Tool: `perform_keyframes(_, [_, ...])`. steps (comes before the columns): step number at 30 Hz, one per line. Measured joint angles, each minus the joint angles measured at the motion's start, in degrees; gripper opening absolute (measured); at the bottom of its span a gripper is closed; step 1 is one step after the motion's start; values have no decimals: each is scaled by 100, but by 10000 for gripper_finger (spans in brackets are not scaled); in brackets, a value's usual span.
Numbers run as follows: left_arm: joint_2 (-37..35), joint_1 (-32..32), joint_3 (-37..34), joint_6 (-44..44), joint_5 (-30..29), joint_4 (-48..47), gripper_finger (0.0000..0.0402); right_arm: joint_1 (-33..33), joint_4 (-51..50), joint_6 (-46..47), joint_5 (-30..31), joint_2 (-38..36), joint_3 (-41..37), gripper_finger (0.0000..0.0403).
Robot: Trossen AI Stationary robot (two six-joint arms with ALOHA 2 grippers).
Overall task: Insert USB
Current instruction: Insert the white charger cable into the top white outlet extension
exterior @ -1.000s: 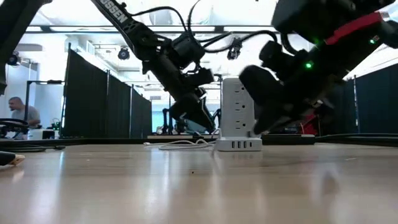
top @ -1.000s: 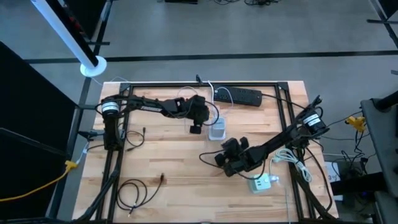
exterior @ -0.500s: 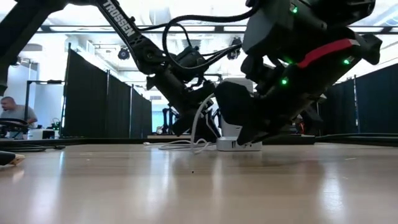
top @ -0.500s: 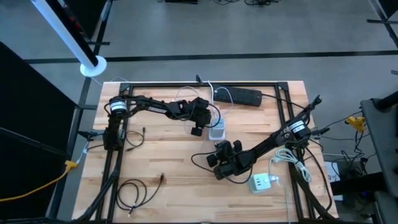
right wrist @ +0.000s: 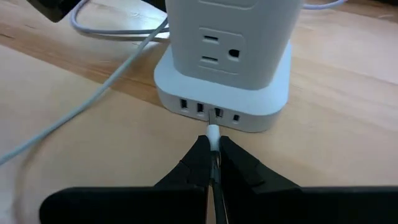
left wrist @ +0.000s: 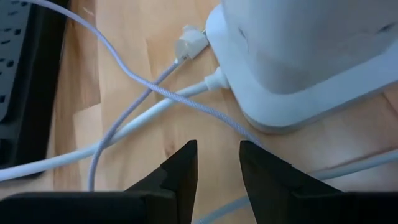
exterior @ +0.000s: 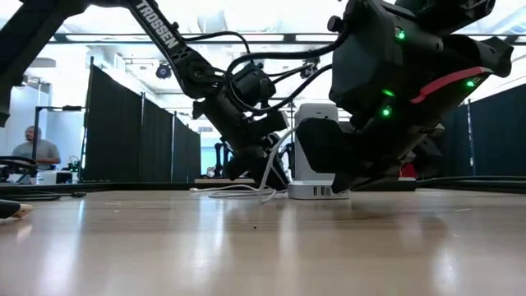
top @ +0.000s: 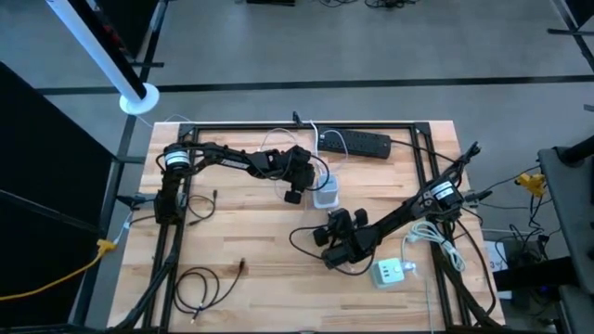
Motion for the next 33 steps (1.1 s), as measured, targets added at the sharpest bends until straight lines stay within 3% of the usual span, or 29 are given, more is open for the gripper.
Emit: perform_keyframes(33, [-152, -258, 0, -197, -13, -255, 110, -297, -271, -312, 138, -2, -42, 7])
